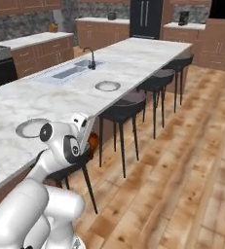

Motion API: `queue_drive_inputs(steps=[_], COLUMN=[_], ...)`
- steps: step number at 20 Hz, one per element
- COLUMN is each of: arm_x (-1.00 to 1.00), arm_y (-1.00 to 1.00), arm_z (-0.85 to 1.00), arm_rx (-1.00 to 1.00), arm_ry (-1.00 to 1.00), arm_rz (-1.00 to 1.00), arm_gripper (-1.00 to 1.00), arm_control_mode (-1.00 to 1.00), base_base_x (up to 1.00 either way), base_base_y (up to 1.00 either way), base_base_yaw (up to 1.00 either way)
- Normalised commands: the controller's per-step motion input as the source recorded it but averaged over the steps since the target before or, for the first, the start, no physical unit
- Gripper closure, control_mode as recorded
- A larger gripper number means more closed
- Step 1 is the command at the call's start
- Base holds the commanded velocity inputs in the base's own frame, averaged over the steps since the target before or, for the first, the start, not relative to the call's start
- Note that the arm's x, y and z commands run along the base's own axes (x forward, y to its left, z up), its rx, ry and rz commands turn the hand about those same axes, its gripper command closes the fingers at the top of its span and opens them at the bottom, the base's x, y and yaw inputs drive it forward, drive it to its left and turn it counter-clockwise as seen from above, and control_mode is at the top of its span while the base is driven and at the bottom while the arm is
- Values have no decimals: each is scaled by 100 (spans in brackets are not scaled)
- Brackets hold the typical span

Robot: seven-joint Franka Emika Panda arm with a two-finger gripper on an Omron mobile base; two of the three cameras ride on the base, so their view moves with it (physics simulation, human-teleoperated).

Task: Take the chicken drumsticks from the pan and place one on each plate on the dining counter.

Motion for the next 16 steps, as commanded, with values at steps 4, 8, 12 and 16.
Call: queue_drive_inputs(steps=[4, 8, 12, 16], arm_x=[0, 0, 0, 0], arm_y=[0, 0, 0, 0], arm_z=[0, 0, 0, 0], arm_rx=[0, 0, 0, 0], arm_ry=[0, 0, 0, 0], arm_rz=[0, 0, 0, 0], arm_gripper=[100, 100, 100, 100], arm_control_mode=[100, 100, 100, 100], base_base_x=[82, 55, 55, 68], base_base_y=[-98, -100, -99, -93], base_base_yaw=[35, 35, 35, 36])
